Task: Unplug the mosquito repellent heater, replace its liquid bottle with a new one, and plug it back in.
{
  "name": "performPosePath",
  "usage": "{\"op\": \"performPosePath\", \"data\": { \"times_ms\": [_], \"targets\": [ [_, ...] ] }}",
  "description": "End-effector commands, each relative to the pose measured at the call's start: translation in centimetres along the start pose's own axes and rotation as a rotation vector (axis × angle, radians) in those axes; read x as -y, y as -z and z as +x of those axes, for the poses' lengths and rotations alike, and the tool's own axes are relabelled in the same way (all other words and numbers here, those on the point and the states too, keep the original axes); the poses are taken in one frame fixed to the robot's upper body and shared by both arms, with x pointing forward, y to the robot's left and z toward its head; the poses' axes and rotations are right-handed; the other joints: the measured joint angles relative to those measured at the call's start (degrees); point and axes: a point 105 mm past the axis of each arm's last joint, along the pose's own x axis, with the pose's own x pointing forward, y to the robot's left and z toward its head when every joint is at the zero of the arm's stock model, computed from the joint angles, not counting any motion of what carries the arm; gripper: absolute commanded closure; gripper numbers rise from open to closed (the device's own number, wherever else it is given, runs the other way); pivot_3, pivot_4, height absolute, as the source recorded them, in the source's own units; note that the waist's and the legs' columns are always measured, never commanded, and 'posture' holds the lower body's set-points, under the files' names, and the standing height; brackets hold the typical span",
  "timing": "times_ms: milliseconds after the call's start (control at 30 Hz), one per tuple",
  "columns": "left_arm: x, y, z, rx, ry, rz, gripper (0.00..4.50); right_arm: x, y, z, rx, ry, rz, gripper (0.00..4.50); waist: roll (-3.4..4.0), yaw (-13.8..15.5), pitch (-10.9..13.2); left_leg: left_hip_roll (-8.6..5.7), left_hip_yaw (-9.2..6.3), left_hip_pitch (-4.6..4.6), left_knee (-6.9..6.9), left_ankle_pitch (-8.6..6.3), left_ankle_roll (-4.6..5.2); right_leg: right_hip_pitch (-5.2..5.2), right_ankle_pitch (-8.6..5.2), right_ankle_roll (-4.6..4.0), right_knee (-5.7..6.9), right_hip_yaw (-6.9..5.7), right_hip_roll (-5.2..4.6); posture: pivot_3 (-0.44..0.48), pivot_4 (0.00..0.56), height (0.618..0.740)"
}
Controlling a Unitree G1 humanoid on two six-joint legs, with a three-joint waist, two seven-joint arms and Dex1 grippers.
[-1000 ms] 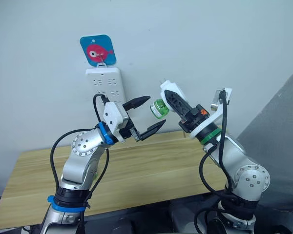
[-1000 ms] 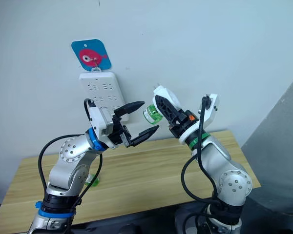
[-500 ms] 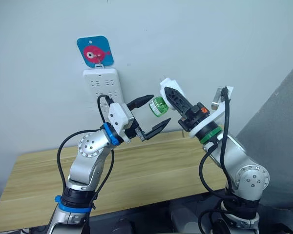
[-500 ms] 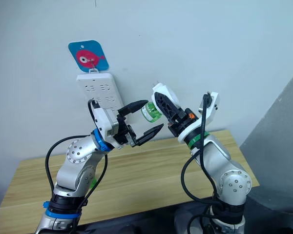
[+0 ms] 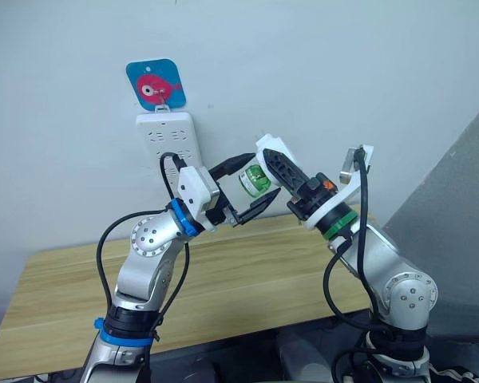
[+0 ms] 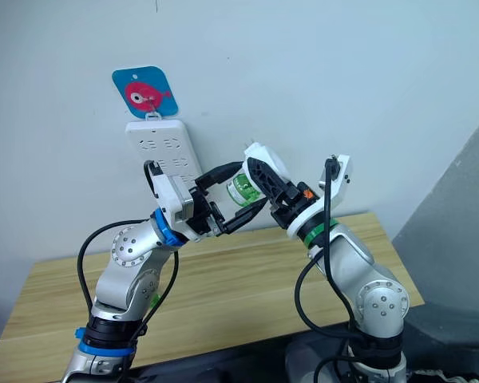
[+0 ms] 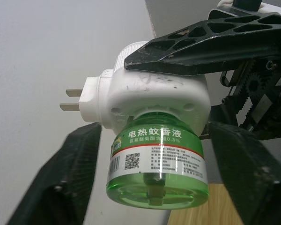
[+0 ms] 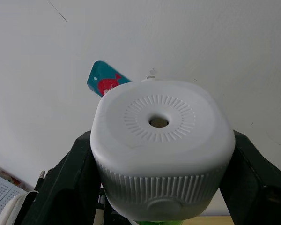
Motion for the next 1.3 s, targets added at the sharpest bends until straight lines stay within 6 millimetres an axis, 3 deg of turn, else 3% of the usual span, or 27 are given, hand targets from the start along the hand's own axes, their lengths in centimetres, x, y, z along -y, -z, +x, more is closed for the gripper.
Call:
{"op": "performPosePath", "data": {
  "times_ms": [33,67,733,767,833,900,1033,1300],
  "targets": [
    [-0.3,-1.1,0.0,0.037,-0.008,0.039,2.01,-1.2,-0.6,-0.2,0.031,-0.056,0.019,1.54,0.01,-0.03,0.0,0.0,0.01,0.0,0.0,0.0,0.0,0.0,0.0,0.0,0.0,0.01,0.0,-0.255,0.047,0.74],
    [-0.3,-1.0,-0.1,0.032,-0.008,0.039,2.22,-1.2,-0.7,-0.2,0.034,-0.056,0.022,1.54,0.01,-0.03,0.0,0.0,0.01,0.0,0.0,0.0,0.0,0.0,0.0,0.0,0.0,0.01,0.0,-0.255,0.046,0.74],
    [-0.2,-0.6,-0.5,0.015,0.009,0.026,2.23,-1.8,-0.6,-0.3,0.027,-0.096,0.035,1.54,0.02,0.0,-0.03,0.0,-0.01,0.0,0.01,0.0,0.0,0.01,0.0,0.0,0.01,0.0,0.0,-0.255,0.045,0.74],
    [-0.3,-0.6,-0.5,0.014,0.008,0.026,2.23,-1.9,-0.5,-0.4,0.025,-0.1,0.032,0.82,0.03,0.01,-0.04,0.0,-0.01,0.0,0.01,0.0,0.0,0.01,0.0,0.0,0.01,0.0,0.0,-0.255,0.045,0.74],
    [-0.3,-0.5,-0.5,0.012,0.01,0.023,2.23,-1.8,-0.5,-0.6,0.02,-0.099,0.027,0.16,0.03,-0.01,-0.04,0.0,-0.01,0.01,0.01,0.0,0.0,0.01,0.0,0.0,0.01,0.0,0.0,-0.255,0.045,0.74],
    [-0.3,-0.5,-0.6,0.012,0.013,0.02,2.23,-1.6,-0.6,-0.8,0.013,-0.093,0.007,0.01,0.03,0.0,-0.05,0.0,-0.02,0.0,0.02,0.0,0.0,0.01,0.0,-0.01,0.01,-0.01,0.0,-0.259,0.051,0.74],
    [0.2,-0.7,-0.7,0.024,0.052,-0.017,2.23,-1.4,-0.7,-2.3,-0.046,-0.116,-0.046,0.0,0.03,0.1,-0.05,-0.02,-0.01,-0.01,0.04,0.0,0.0,0.02,0.0,0.0,0.0,0.0,-0.01,-0.259,0.051,0.74],
    [0.4,0.1,-2.1,-0.037,0.196,-0.029,2.23,0.6,-2.3,-8.4,-0.342,-0.123,-0.211,0.0,0.05,0.16,-0.04,-0.03,0.08,0.03,0.06,-0.01,0.02,0.06,-0.02,0.02,-0.03,0.06,0.01,-0.292,0.081,0.74]
  ]
}}
